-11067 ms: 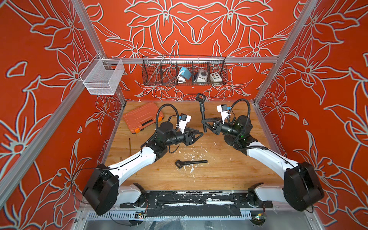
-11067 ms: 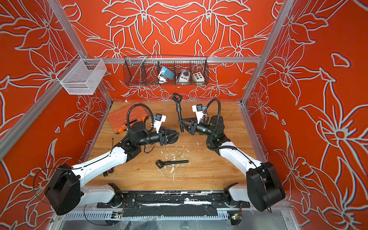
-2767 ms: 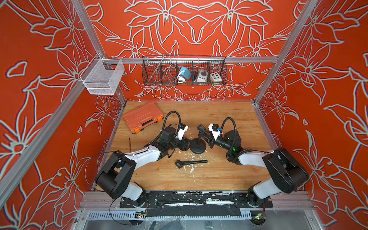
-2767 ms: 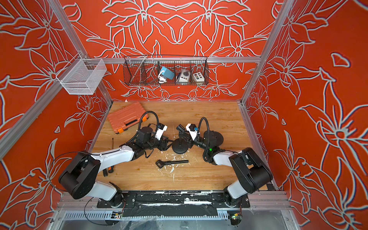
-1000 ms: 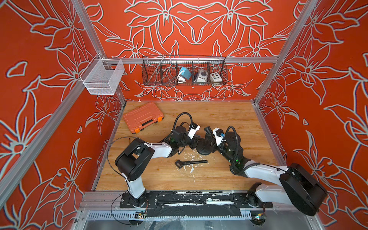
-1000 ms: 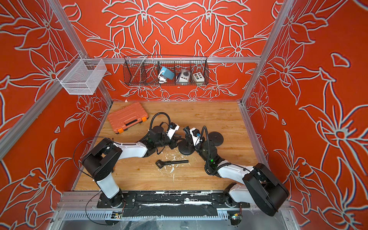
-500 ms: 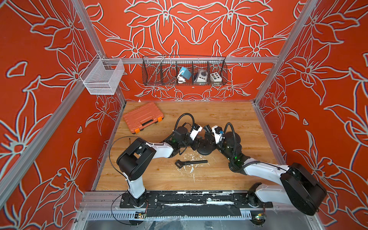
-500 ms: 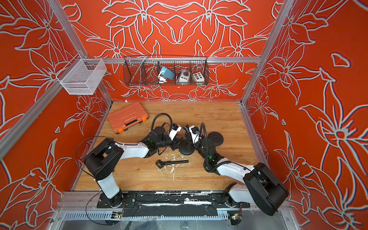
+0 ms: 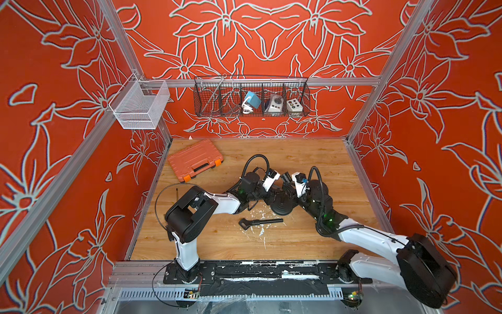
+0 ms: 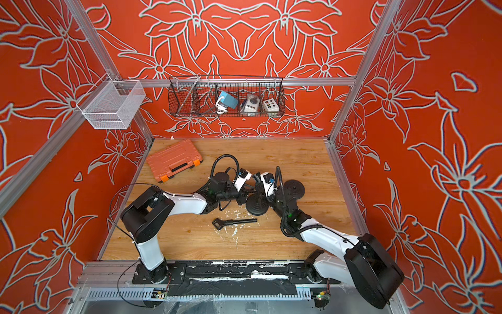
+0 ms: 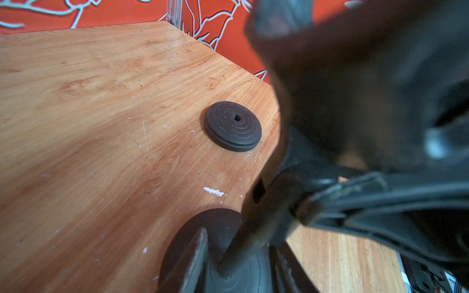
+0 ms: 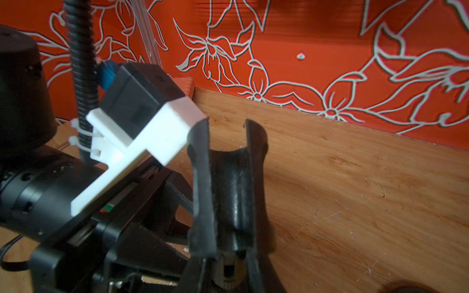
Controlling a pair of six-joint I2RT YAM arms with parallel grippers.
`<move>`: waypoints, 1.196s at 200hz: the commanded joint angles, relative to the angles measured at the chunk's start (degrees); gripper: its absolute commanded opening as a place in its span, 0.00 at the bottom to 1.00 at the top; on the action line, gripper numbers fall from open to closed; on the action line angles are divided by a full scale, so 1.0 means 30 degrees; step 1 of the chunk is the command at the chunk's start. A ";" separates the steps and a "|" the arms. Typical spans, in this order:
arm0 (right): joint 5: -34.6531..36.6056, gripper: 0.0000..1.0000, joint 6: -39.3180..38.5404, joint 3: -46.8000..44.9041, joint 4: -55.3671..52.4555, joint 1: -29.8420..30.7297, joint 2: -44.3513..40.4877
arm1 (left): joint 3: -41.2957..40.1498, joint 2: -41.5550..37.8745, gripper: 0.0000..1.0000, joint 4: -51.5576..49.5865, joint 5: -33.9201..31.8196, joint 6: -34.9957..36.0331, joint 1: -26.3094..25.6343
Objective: Assemble a microphone stand
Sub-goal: Hold the microphone stand pole at the microphone stand base.
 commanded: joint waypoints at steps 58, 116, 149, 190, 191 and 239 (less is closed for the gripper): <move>-0.0703 0.00 -0.0040 -0.1274 -0.2317 0.0063 -0.0067 | 0.1250 0.1360 0.35 0.0916 -0.1609 -0.0696 -0.0611; -0.1624 0.00 -0.0011 -0.1465 -0.2183 0.0086 -0.0654 | 0.0832 0.1341 0.31 0.0760 -0.6111 -0.1383 -0.0355; -0.1748 0.00 0.0137 -0.1468 -0.2044 0.0086 -0.0384 | 0.0483 0.1281 0.31 0.1150 -0.5445 -0.1827 0.0663; -0.2135 0.00 0.0043 -0.1426 -0.1457 0.0086 0.0772 | 0.0326 0.1048 0.32 0.0826 -0.5157 -0.1062 0.0831; -0.2147 0.00 0.0030 -0.1431 -0.1432 0.0086 0.0783 | 0.0319 0.1058 0.32 0.0827 -0.5172 -0.1061 0.0831; -0.2189 0.00 -0.0546 -0.1452 -0.1457 0.0086 0.0971 | 0.0078 0.1027 0.32 0.0958 -0.4868 -0.1060 0.0976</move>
